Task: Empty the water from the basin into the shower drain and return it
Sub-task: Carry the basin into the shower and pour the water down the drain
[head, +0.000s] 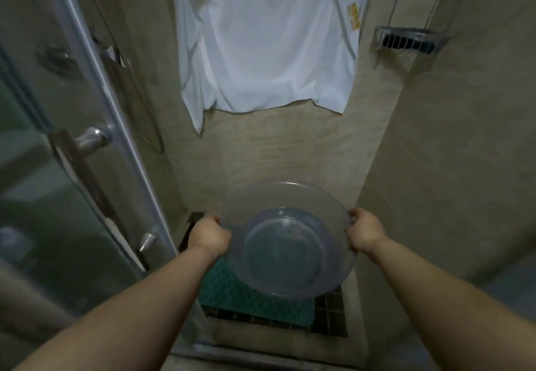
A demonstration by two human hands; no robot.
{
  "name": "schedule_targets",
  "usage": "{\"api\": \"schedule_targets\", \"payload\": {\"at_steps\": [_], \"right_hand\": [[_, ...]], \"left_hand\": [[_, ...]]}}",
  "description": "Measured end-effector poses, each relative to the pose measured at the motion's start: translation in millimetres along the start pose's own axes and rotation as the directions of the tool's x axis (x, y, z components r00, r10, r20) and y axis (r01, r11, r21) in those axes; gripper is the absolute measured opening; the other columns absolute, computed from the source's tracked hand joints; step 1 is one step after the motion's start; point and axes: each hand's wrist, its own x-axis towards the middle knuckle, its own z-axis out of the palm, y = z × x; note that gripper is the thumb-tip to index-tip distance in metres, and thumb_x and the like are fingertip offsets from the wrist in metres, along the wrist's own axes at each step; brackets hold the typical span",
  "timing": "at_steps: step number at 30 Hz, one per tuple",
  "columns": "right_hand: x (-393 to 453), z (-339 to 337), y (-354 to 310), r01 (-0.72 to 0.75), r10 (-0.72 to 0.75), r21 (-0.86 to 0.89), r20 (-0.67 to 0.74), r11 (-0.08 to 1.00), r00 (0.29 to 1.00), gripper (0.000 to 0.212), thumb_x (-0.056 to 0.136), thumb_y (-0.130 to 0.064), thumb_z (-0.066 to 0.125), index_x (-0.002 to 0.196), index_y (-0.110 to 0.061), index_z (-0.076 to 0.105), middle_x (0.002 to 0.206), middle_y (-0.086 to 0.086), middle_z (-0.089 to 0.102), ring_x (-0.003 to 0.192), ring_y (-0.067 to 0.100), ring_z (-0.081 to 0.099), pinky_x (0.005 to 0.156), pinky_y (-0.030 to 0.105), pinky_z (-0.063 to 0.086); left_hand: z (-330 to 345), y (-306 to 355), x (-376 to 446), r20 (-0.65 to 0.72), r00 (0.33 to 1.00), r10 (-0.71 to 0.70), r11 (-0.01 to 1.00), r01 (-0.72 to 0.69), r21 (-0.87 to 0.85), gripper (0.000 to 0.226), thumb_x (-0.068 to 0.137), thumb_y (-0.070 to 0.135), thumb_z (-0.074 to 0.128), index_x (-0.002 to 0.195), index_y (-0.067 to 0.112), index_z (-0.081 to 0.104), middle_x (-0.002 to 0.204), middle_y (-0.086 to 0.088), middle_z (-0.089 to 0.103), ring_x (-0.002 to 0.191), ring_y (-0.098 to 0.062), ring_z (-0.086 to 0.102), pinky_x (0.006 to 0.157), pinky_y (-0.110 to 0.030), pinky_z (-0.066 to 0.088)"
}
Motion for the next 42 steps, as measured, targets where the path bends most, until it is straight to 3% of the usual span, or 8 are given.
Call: {"api": "schedule_targets", "payload": {"at_steps": [7, 12, 26, 28, 31, 35, 38, 42], "right_hand": [[100.7, 6.7, -39.2, 0.013, -0.012, -0.028, 0.024, 1.0, 1.0, 0.035, 0.092, -0.006, 0.052, 0.127, -0.005, 0.06, 0.125, 0.023, 0.064, 0.11, 0.043, 0.063, 0.096, 0.054, 0.052], [161.8, 17.9, -65.7, 0.048, -0.042, -0.076, 0.08, 0.996, 0.996, 0.034, 0.092, -0.007, 0.054, 0.126, -0.005, 0.06, 0.124, 0.023, 0.063, 0.107, 0.043, 0.062, 0.093, 0.054, 0.053], [373.7, 89.6, -194.7, 0.257, -0.181, -0.114, 0.448, 0.96, 0.875, 0.05, 0.094, -0.001, 0.049, 0.143, -0.005, 0.043, 0.142, 0.019, 0.051, 0.128, 0.035, 0.052, 0.104, 0.037, 0.043], [403.7, 105.8, -222.2, 0.197, -0.154, -0.018, 0.558, 0.98, 0.816, 0.037, 0.099, -0.007, 0.041, 0.134, 0.002, 0.049, 0.127, 0.017, 0.063, 0.122, 0.032, 0.059, 0.102, 0.039, 0.042], [440.9, 138.6, -258.0, 0.004, -0.127, 0.188, 0.649, 0.982, 0.75, 0.038, 0.104, -0.013, 0.027, 0.09, 0.007, 0.057, 0.064, 0.014, 0.072, 0.061, 0.025, 0.072, 0.072, 0.033, 0.053], [471.6, 177.1, -290.0, 0.085, -0.109, 0.069, 0.581, 0.994, 0.807, 0.029, 0.099, -0.001, 0.041, 0.121, 0.005, 0.059, 0.114, 0.025, 0.065, 0.103, 0.042, 0.063, 0.097, 0.045, 0.051], [497.2, 212.3, -308.6, 0.164, -0.152, 0.037, 0.619, 0.986, 0.771, 0.025, 0.099, 0.002, 0.04, 0.112, 0.007, 0.061, 0.102, 0.03, 0.065, 0.09, 0.039, 0.062, 0.086, 0.047, 0.052], [518.3, 262.1, -333.5, 0.367, -0.212, -0.139, 0.612, 0.92, 0.762, 0.032, 0.094, -0.003, 0.048, 0.122, -0.002, 0.062, 0.128, 0.026, 0.061, 0.119, 0.039, 0.059, 0.1, 0.04, 0.048]], "left_hand": [[20.4, 33.5, 84.2, 0.022, 0.997, -0.072, 0.997, 0.072, -0.01, 0.025, 0.085, 0.029, 0.061, 0.101, 0.009, 0.066, 0.105, -0.015, 0.07, 0.09, -0.031, 0.066, 0.069, -0.029, 0.049], [20.3, 50.4, 132.9, -0.005, 0.994, -0.109, 0.994, 0.109, 0.005, 0.031, 0.087, 0.028, 0.06, 0.109, 0.007, 0.068, 0.115, -0.019, 0.069, 0.103, -0.033, 0.065, 0.084, -0.035, 0.051], [23.6, 58.6, 285.9, -0.198, 0.88, -0.432, 0.901, 0.414, -0.127, 0.033, 0.086, 0.021, 0.058, 0.113, 0.006, 0.071, 0.114, -0.02, 0.071, 0.103, -0.034, 0.067, 0.083, -0.033, 0.051], [23.2, 59.3, 306.8, -0.238, 0.842, -0.483, 0.875, 0.453, -0.174, 0.03, 0.086, 0.021, 0.059, 0.11, 0.008, 0.072, 0.112, -0.019, 0.072, 0.1, -0.033, 0.068, 0.08, -0.031, 0.05], [16.3, 60.8, 337.4, -0.299, 0.797, -0.525, 0.851, 0.484, -0.202, 0.028, 0.086, 0.019, 0.058, 0.107, 0.006, 0.072, 0.112, -0.022, 0.072, 0.102, -0.035, 0.067, 0.082, -0.033, 0.051], [1.9, 56.8, 372.0, -0.342, 0.749, -0.567, 0.823, 0.514, -0.24, 0.031, 0.087, 0.021, 0.058, 0.112, 0.006, 0.068, 0.117, -0.022, 0.069, 0.106, -0.037, 0.065, 0.084, -0.034, 0.05], [-8.7, 42.5, 401.3, -0.343, 0.723, -0.6, 0.8, 0.553, -0.233, 0.031, 0.089, 0.02, 0.055, 0.114, 0.004, 0.065, 0.121, -0.024, 0.066, 0.11, -0.038, 0.063, 0.086, -0.034, 0.049], [-13.9, 10.9, 438.5, -0.32, 0.687, -0.652, 0.757, 0.612, -0.228, 0.031, 0.09, 0.018, 0.053, 0.114, 0.001, 0.063, 0.121, -0.025, 0.065, 0.112, -0.039, 0.062, 0.089, -0.036, 0.049]]}}
